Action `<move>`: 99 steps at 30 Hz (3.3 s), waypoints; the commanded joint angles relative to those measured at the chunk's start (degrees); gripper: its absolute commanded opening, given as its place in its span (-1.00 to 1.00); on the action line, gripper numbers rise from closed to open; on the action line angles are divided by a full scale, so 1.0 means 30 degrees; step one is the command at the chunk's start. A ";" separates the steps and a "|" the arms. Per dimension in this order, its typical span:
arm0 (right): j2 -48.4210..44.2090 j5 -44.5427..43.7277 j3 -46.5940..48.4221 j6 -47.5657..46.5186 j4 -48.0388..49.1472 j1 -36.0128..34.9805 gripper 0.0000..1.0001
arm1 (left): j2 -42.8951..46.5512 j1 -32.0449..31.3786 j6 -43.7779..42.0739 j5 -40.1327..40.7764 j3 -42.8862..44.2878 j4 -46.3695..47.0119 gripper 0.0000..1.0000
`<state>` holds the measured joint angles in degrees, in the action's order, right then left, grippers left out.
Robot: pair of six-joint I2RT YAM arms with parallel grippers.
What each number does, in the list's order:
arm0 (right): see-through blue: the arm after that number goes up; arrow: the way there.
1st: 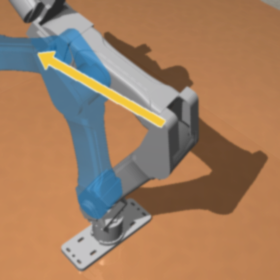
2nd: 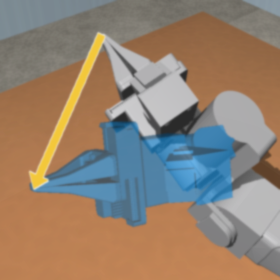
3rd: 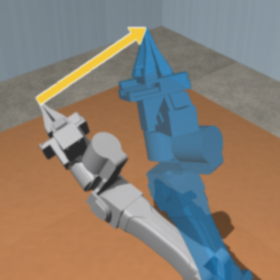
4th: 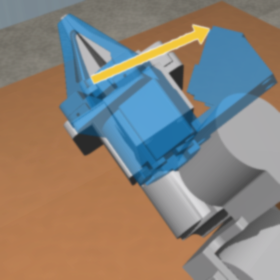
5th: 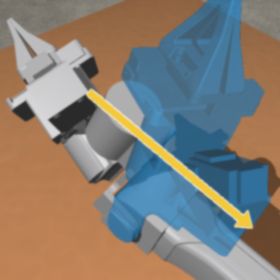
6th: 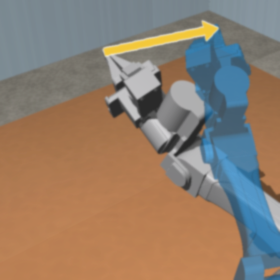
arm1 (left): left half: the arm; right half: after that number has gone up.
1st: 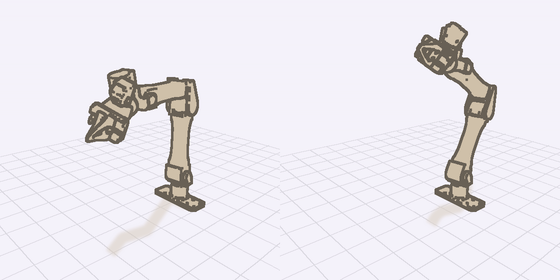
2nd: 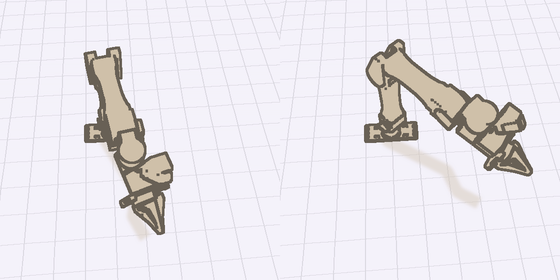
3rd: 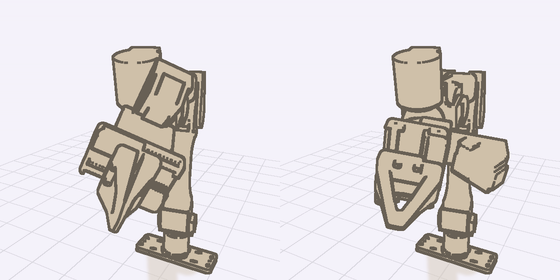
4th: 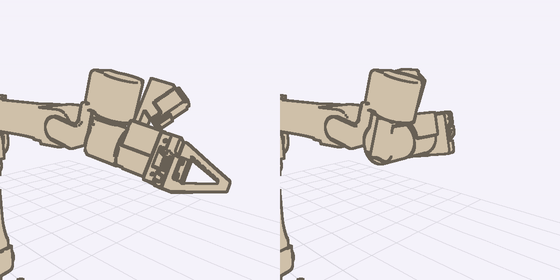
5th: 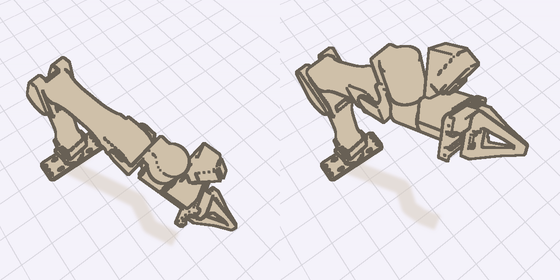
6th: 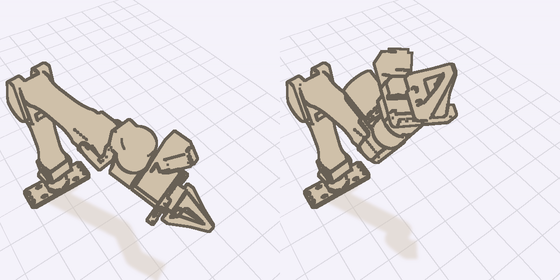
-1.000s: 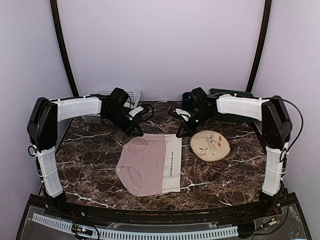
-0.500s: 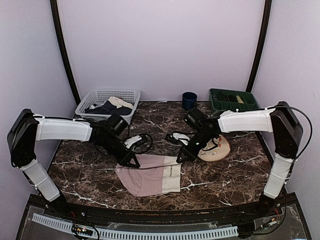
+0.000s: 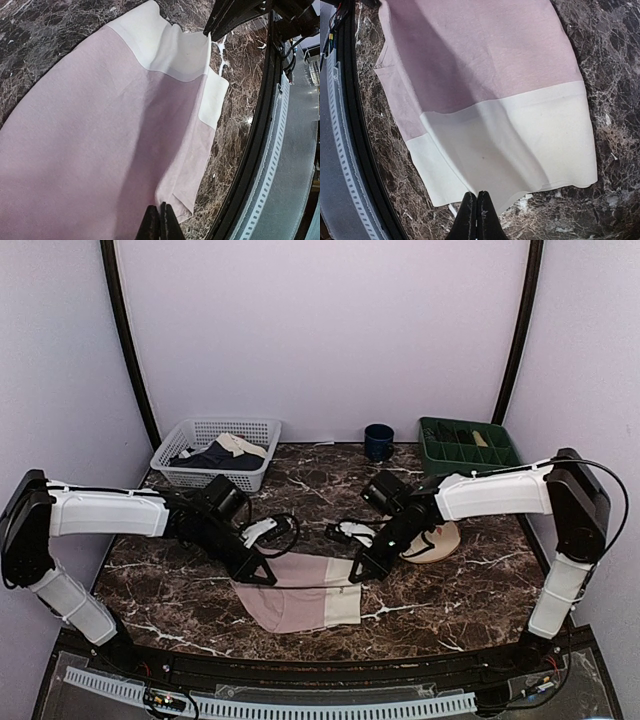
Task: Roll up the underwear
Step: Fold the underwear at the center of the board, then adjust the underwear at the center of the board.
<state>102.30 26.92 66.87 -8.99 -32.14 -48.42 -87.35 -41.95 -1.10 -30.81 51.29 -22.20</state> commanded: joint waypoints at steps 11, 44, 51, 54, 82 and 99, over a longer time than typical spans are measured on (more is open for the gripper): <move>-0.0666 0.0191 -0.2384 0.0772 0.0870 -0.1142 -1.00 | 0.0199 -0.2092 0.1979 -0.0014 -0.2731 0.2164 -1.00; -0.0907 0.1121 -0.2078 0.0302 -0.0145 -0.2349 -1.00 | 0.1164 -0.2832 0.1940 -0.0479 -0.3471 0.2175 -1.00; -0.0719 0.1329 -0.1868 0.0442 -0.0478 -0.2330 -0.35 | 0.1518 -0.2832 0.1350 -0.0669 -0.3616 0.1261 -0.54; -0.1833 0.1670 -0.1794 0.1071 -0.0179 -0.2020 -0.28 | 0.2995 -0.2832 0.1407 -0.0855 -0.3606 0.1108 -0.45; 0.3523 0.1324 0.1585 0.3663 0.0828 0.0286 -0.42 | 0.0446 0.1600 0.4875 0.4464 -0.0396 0.0451 -0.47; 0.3065 0.1158 0.2626 0.3875 0.0574 0.0923 -0.28 | -0.3310 0.3291 0.3384 0.7649 0.0312 -0.2793 -0.74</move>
<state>113.58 32.14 72.31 2.20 -29.85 -46.11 -95.15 -33.32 12.10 -14.57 51.35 -24.84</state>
